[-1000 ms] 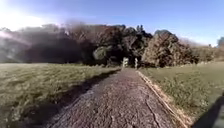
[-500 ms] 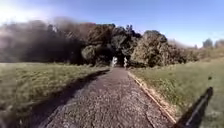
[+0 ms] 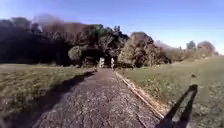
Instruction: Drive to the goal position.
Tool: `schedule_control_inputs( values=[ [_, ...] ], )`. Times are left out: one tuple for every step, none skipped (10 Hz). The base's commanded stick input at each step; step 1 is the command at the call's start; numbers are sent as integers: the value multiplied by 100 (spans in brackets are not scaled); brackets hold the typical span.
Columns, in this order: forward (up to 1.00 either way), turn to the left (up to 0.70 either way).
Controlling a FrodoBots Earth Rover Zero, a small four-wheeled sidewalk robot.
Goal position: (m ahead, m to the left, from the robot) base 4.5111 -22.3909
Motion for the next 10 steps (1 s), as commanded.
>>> schedule_control_inputs(
  values=[
    [0,-85],
    [0,-85],
    [0,-85],
    [0,-85],
    [0,-85],
    [0,-85],
    [0,-85],
    [0,-85],
    [0,-85],
    [0,-85]
  ],
)
